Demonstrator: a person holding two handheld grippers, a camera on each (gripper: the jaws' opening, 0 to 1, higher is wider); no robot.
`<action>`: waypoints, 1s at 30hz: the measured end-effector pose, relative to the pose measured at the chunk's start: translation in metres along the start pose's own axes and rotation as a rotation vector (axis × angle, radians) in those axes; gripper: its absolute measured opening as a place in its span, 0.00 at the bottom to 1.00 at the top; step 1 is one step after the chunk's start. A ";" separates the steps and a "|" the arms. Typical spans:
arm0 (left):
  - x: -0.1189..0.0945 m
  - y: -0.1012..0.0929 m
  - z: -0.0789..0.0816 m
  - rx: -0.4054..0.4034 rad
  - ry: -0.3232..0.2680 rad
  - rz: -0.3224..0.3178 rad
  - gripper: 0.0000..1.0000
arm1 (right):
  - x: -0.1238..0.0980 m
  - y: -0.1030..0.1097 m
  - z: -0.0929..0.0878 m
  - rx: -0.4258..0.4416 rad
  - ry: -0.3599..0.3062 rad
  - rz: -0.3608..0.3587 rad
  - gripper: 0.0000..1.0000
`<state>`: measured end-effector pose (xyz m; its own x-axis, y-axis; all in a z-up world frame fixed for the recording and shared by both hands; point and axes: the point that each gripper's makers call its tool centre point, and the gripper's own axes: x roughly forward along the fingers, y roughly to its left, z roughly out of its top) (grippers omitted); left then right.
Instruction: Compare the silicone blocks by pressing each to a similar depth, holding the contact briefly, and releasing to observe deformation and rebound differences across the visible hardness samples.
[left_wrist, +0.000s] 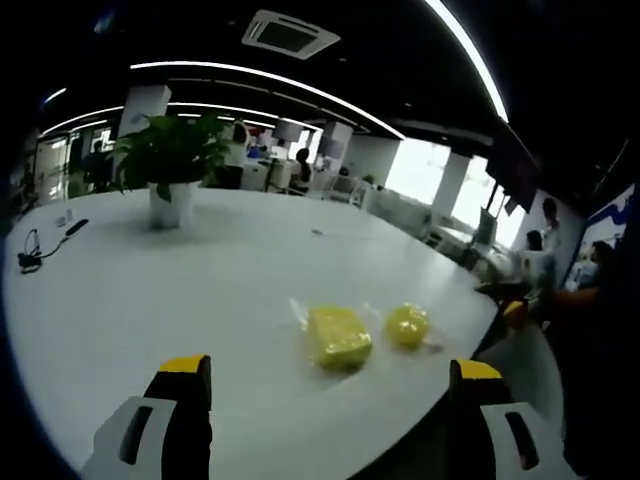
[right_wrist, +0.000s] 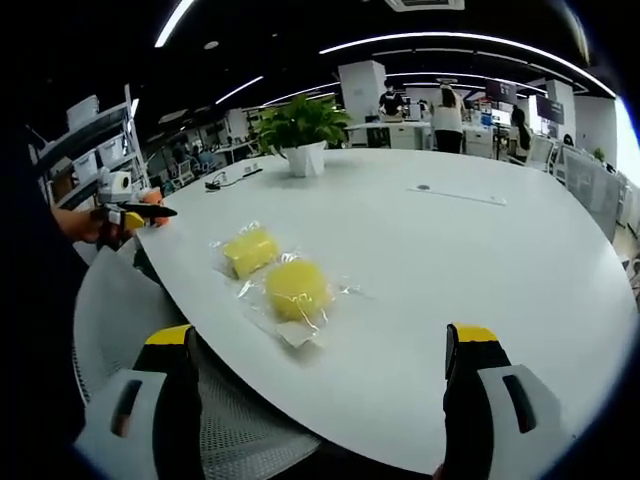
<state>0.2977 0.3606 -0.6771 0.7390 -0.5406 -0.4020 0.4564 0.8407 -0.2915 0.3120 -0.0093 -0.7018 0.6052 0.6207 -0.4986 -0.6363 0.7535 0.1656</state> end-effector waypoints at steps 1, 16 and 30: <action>0.001 0.000 0.003 -0.001 -0.005 0.000 1.00 | 0.000 -0.001 0.001 0.001 0.000 0.000 0.96; 0.011 0.002 -0.001 -0.009 0.013 -0.012 1.00 | 0.006 -0.011 -0.007 -0.001 0.024 -0.005 0.96; 0.027 0.018 0.010 -0.086 0.031 -0.029 1.00 | 0.011 -0.014 -0.008 0.034 0.027 -0.016 0.96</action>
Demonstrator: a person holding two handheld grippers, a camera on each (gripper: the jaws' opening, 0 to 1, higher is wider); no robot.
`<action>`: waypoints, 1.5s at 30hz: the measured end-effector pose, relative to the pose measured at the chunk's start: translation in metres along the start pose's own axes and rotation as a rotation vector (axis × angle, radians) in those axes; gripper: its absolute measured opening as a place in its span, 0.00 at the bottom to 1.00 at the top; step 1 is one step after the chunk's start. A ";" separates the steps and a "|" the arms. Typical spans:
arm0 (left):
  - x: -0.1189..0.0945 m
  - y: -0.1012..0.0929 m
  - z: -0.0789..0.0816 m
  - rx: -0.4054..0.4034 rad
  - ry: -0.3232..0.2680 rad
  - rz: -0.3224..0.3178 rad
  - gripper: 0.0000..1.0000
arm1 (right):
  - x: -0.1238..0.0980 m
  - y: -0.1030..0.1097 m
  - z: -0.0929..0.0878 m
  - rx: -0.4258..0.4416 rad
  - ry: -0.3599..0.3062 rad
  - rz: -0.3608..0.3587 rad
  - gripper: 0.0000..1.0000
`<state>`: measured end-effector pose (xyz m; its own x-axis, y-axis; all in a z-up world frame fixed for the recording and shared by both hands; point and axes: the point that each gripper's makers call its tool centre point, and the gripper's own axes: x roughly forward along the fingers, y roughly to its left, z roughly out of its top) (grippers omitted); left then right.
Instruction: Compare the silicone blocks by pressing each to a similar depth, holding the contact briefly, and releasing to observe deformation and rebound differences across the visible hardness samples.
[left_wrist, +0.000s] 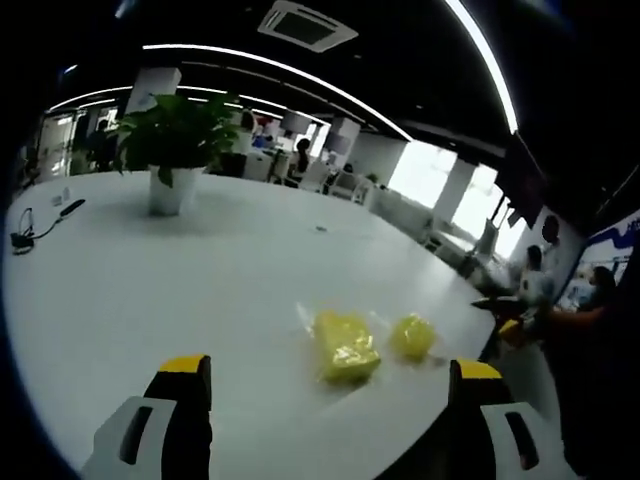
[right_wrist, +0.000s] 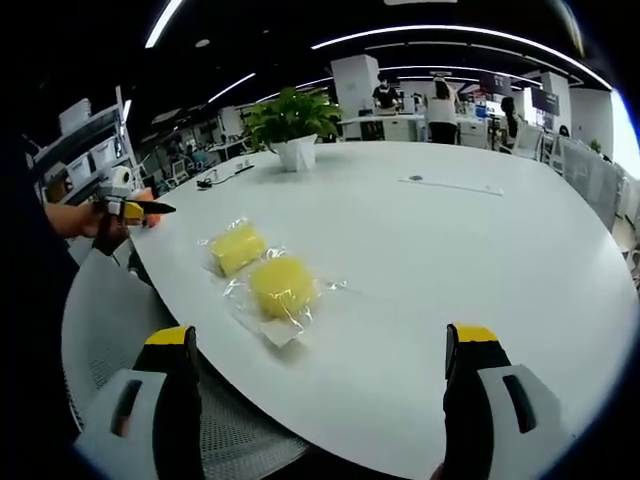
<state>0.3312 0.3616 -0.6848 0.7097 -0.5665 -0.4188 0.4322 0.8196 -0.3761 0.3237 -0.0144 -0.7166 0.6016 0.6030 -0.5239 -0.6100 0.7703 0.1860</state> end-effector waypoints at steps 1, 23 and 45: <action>0.002 0.000 0.001 0.000 0.001 0.000 1.00 | 0.000 0.000 0.000 0.000 -0.002 0.000 0.96; 0.070 0.031 0.026 -0.136 -0.012 0.013 1.00 | -0.004 0.001 -0.001 0.027 -0.010 -0.015 0.96; 0.131 0.037 0.009 -0.395 -0.014 -0.061 0.64 | -0.011 0.003 -0.009 0.048 0.003 -0.028 0.96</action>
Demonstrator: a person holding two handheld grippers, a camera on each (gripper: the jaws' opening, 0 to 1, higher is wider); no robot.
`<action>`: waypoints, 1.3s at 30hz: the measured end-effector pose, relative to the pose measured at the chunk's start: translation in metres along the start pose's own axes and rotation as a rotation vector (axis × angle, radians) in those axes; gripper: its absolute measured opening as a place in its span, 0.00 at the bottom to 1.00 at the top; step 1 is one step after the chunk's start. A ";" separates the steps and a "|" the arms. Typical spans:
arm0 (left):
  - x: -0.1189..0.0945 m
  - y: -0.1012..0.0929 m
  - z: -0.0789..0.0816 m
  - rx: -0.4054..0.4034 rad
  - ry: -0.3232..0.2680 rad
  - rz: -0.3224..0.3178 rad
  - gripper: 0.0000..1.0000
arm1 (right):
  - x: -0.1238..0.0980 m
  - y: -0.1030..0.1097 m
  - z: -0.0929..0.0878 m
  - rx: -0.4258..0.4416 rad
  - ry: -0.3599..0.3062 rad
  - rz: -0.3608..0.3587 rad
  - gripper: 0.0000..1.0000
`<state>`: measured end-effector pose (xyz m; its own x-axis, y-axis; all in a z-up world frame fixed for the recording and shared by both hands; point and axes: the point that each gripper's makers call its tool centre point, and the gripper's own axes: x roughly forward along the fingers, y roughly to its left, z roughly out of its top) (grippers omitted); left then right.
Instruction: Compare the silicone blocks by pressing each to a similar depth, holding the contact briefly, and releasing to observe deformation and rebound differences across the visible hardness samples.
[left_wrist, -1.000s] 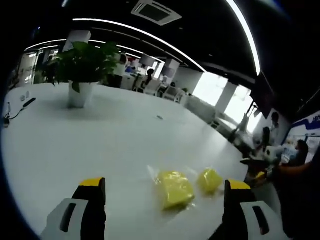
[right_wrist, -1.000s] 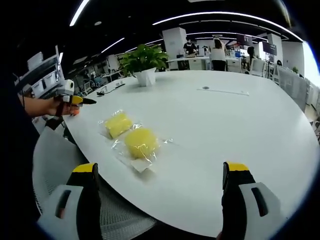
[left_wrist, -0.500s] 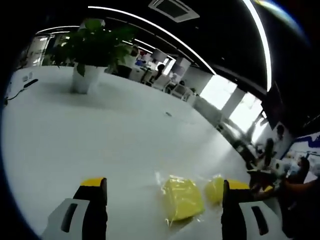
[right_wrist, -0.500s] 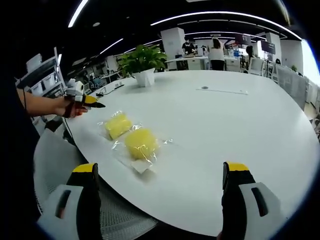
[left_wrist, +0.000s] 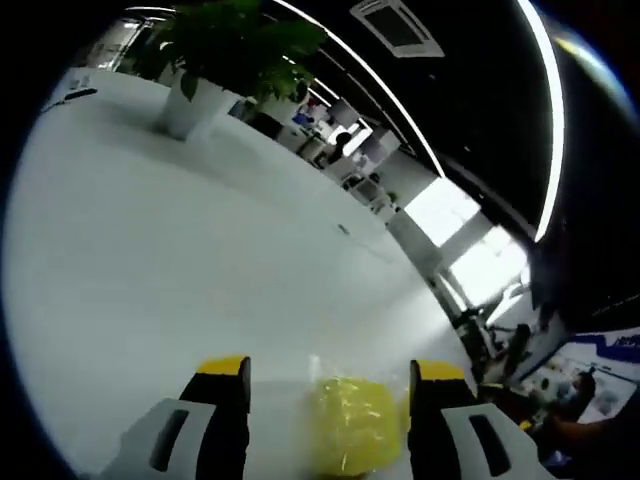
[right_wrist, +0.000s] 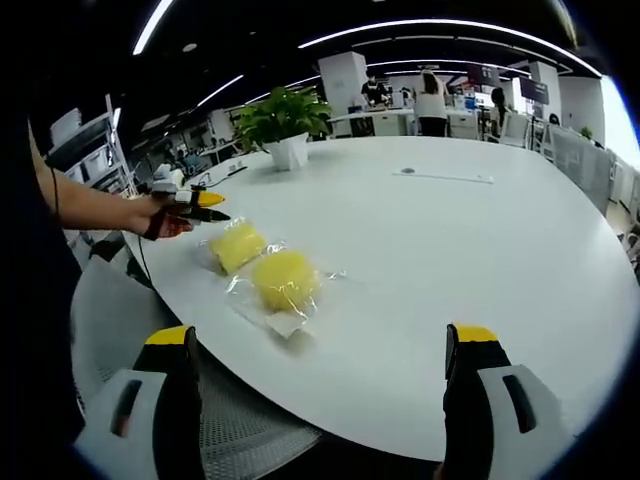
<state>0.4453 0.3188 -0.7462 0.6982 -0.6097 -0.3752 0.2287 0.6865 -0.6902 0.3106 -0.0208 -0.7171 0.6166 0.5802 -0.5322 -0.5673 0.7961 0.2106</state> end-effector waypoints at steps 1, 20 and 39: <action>0.003 0.000 -0.001 -0.010 0.003 -0.004 0.61 | 0.000 0.000 0.000 0.001 0.001 -0.001 0.96; 0.038 0.011 -0.028 -0.175 0.088 0.039 0.14 | -0.003 0.001 -0.005 0.016 0.005 -0.006 0.96; 0.029 -0.006 -0.028 -0.142 0.082 -0.065 0.00 | 0.003 0.002 0.000 -0.017 0.017 0.014 0.96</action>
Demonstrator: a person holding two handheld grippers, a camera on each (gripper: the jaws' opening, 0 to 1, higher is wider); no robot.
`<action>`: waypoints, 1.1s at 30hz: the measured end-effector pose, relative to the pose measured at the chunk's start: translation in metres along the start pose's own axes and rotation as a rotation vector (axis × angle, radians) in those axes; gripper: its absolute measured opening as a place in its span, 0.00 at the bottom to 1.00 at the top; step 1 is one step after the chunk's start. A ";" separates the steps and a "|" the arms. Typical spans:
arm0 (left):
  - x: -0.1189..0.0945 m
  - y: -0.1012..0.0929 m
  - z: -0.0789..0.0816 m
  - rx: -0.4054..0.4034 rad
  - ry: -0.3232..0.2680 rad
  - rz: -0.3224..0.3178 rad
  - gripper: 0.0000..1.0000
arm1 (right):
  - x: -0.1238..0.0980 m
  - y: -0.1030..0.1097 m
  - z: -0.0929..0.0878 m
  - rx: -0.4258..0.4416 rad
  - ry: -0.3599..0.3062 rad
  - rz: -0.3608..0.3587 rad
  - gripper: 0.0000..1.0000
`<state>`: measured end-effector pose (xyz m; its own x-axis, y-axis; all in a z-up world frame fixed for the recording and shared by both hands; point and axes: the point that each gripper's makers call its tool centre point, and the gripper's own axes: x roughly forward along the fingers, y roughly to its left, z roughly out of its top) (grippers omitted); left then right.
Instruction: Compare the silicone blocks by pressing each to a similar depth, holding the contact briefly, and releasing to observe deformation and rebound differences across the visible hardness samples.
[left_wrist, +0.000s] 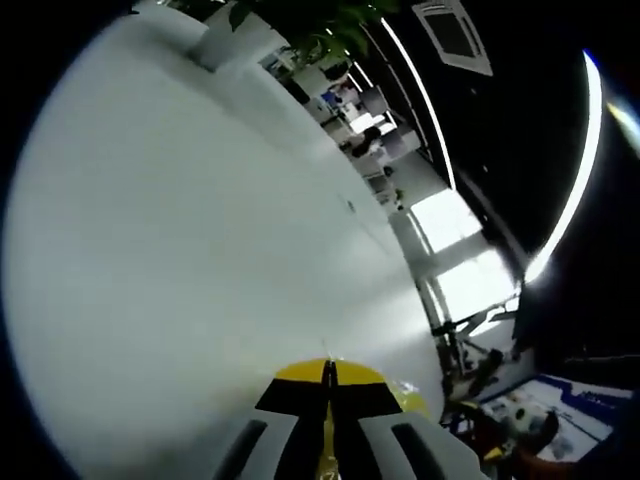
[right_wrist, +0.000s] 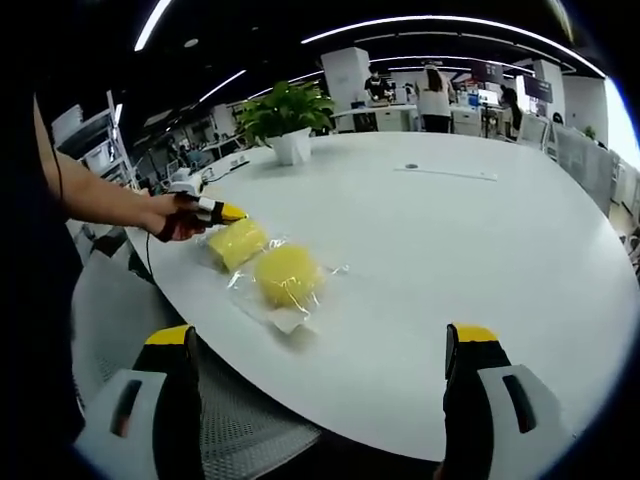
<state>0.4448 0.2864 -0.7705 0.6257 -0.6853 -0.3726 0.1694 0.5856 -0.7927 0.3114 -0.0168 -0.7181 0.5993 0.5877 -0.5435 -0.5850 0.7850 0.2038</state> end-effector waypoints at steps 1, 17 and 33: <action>-0.001 -0.002 0.000 0.003 -0.002 0.000 0.00 | 0.000 0.000 0.001 -0.002 -0.001 0.000 0.96; -0.021 -0.045 0.027 0.038 -0.137 -0.097 0.00 | 0.006 0.010 0.012 -0.024 -0.027 0.020 0.96; -0.031 -0.081 0.012 0.515 -0.070 -0.064 0.00 | 0.010 0.015 0.014 -0.021 -0.040 0.038 0.96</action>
<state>0.4210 0.2652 -0.6888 0.6485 -0.7061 -0.2843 0.5500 0.6929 -0.4663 0.3160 0.0036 -0.7092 0.5974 0.6246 -0.5030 -0.6188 0.7580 0.2063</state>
